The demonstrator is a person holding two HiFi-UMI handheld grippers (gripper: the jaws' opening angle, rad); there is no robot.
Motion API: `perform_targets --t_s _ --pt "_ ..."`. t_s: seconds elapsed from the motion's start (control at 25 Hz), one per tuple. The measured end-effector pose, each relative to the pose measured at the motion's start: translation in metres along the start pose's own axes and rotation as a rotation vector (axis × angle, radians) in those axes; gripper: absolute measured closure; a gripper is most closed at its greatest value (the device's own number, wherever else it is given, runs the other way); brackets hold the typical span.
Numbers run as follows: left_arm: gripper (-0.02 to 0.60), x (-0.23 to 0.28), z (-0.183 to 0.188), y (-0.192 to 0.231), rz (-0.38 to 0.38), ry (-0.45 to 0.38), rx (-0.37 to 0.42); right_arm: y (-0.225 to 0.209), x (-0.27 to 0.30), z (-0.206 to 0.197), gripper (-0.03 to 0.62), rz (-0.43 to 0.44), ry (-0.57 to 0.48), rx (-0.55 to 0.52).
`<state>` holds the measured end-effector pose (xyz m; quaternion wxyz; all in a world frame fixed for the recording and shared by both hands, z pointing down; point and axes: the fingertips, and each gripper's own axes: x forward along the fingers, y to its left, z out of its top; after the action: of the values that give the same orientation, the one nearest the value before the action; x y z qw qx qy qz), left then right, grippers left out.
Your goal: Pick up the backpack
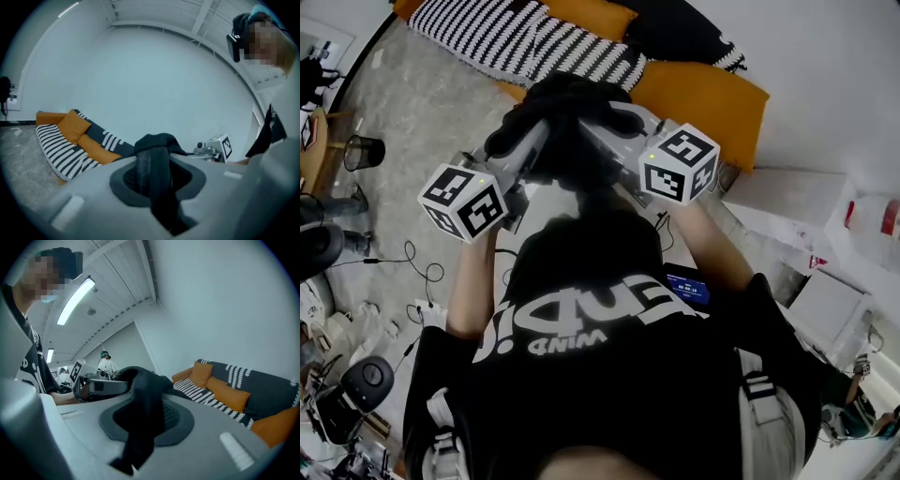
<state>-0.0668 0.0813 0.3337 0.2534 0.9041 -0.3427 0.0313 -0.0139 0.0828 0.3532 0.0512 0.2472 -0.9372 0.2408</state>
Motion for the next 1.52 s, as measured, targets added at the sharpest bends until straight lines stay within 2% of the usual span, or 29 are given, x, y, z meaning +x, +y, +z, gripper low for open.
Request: perform_targets --t_s 0.32,0.44,0.76,1.16,1.52 --pt "0.499 -0.049 -0.043 -0.043 -0.038 0.032 -0.011 0.061 -0.029 -0.045 0.53 -0.048 0.009 0.014" --pt "0.499 -0.063 -0.058 -0.058 -0.037 0.035 -0.021 0.078 -0.039 -0.059 0.53 -0.036 0.026 0.017" --pt "0.499 -0.088 -0.085 -0.115 -0.003 0.055 0.042 0.121 -0.086 -0.082 0.531 0.007 0.069 0.02" --pt "0.5 -0.083 -0.119 -0.147 0.001 0.039 0.023 0.127 -0.122 -0.11 0.531 0.02 0.11 -0.043" --pt "0.502 -0.064 -0.145 -0.149 0.001 0.042 0.025 0.109 -0.133 -0.134 0.533 -0.046 0.109 -0.028"
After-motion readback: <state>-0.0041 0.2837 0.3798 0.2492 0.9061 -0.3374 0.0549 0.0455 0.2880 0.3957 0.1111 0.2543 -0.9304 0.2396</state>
